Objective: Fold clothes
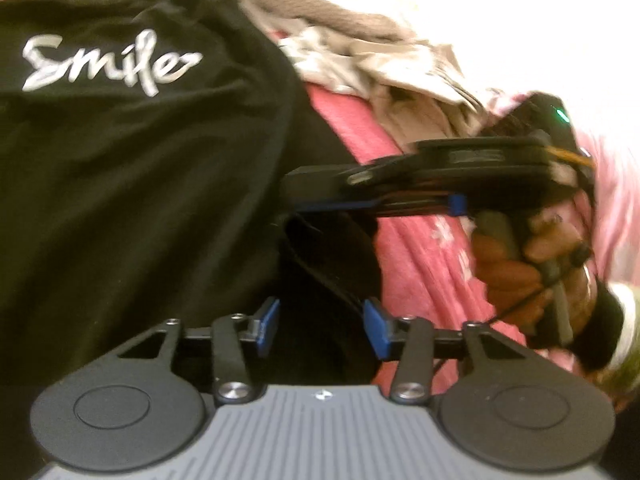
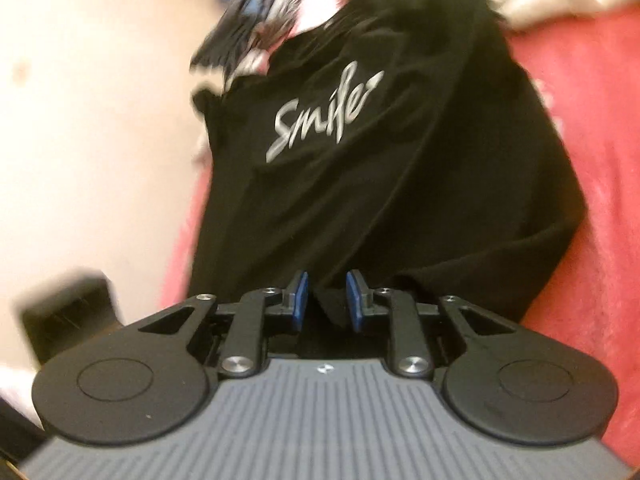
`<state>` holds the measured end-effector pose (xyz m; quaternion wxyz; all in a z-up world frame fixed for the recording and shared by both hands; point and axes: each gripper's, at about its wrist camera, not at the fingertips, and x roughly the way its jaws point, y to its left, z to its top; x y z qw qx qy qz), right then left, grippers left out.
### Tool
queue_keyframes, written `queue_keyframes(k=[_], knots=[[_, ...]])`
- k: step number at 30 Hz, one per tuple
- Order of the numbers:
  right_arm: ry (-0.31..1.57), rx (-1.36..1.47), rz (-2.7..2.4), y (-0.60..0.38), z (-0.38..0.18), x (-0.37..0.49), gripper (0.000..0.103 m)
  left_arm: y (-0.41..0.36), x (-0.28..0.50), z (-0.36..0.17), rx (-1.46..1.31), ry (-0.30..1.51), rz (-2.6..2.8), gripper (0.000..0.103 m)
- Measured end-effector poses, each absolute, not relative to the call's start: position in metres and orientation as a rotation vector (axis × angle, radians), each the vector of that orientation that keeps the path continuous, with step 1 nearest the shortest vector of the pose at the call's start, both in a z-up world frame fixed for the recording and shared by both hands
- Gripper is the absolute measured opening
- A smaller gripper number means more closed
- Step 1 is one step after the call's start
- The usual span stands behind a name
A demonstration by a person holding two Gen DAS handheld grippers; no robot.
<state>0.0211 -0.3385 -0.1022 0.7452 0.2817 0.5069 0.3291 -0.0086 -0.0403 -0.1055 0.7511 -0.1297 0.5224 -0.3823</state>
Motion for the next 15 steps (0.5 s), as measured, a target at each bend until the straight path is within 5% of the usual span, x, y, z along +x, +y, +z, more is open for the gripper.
queue_keyframes(k=[5, 15], knots=[[1.036, 0.607, 0.698, -0.359, -0.081, 0.008, 0.021, -0.031, 0.004, -0.116, -0.371, 1.17, -0.812, 0.028], [0.99, 0.083, 0.74, -0.307, -0.07, -0.037, 0.021, -0.029, 0.003, -0.119, -0.336, 1.125, -0.821, 0.013]])
